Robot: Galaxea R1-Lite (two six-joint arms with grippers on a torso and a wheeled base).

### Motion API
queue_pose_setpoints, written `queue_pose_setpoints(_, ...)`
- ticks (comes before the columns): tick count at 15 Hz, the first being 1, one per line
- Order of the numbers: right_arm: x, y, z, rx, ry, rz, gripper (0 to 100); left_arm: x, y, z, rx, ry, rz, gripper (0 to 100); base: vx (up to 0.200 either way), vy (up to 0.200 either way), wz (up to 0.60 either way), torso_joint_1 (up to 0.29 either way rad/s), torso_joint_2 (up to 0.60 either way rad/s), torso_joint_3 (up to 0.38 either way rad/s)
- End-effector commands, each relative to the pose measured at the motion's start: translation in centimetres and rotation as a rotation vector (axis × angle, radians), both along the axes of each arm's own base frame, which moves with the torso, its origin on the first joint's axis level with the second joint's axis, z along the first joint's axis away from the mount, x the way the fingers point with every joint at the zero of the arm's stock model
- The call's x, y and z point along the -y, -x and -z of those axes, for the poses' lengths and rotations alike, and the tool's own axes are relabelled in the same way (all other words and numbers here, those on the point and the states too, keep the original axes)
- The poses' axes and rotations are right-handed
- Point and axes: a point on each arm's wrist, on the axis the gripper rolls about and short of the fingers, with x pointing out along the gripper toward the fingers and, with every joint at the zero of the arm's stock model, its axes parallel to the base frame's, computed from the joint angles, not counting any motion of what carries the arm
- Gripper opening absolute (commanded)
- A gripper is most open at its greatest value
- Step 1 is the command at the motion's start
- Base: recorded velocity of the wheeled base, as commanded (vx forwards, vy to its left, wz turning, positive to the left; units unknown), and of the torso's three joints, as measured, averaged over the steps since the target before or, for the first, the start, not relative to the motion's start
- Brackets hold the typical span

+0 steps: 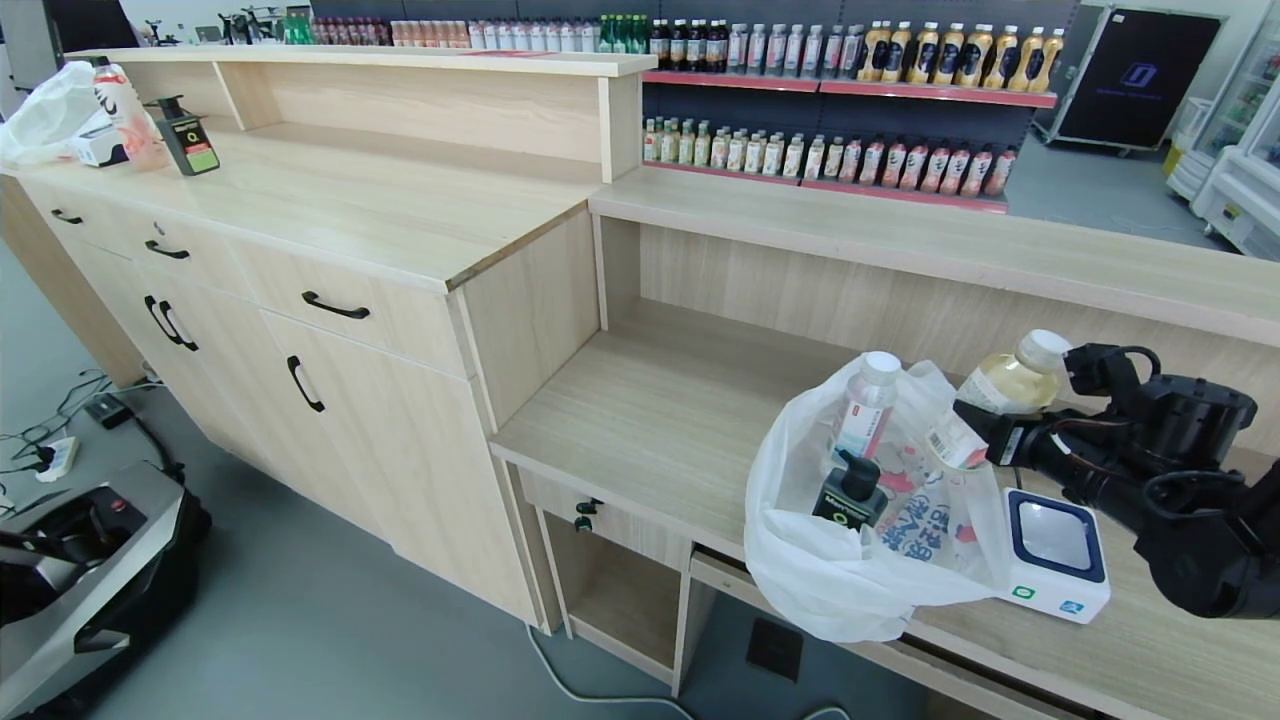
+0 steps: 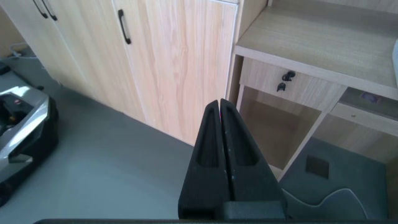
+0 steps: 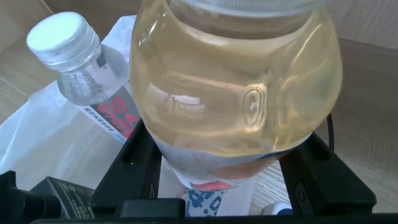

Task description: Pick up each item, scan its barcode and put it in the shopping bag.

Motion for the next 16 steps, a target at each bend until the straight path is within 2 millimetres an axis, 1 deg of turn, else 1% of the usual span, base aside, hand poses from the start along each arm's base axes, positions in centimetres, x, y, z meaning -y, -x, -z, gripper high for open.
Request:
queue_pose_setpoints(1,0.1,-0.3,0.9,-0.024,-0.002,0.0,0,0.0,0.0,0.0,0.0,0.0,-0.001,0,0.0,0.0,0.0,0.0,0.0,0.0)
queue_pose_setpoints(5,0.1,-0.6,1.2,-0.027,-0.003,-0.001,0,0.0,0.0,0.0,0.0,0.0,-0.001,0,0.0,0.0,0.0,0.0,0.0,0.0)
queue_pose_setpoints(8,0.1,-0.8,1.9,-0.033,0.036,-0.004,0,0.0,0.0,0.0,0.0,0.0,-0.001,0,0.0,0.0,0.0,0.0,0.0,0.0)
queue_pose_setpoints(13,-0.2,-2.1,3.0,-0.013,0.072,-0.023,0,0.0,0.0,0.0,0.0,0.0,-0.001,0,0.0,0.0,0.0,0.0,0.0,0.0)
queue_pose_setpoints(16,-0.4,-2.5,3.8,-0.025,0.081,-0.031,0,0.0,0.0,0.0,0.0,0.0,-0.001,0,0.0,0.0,0.0,0.0,0.0,0.0)
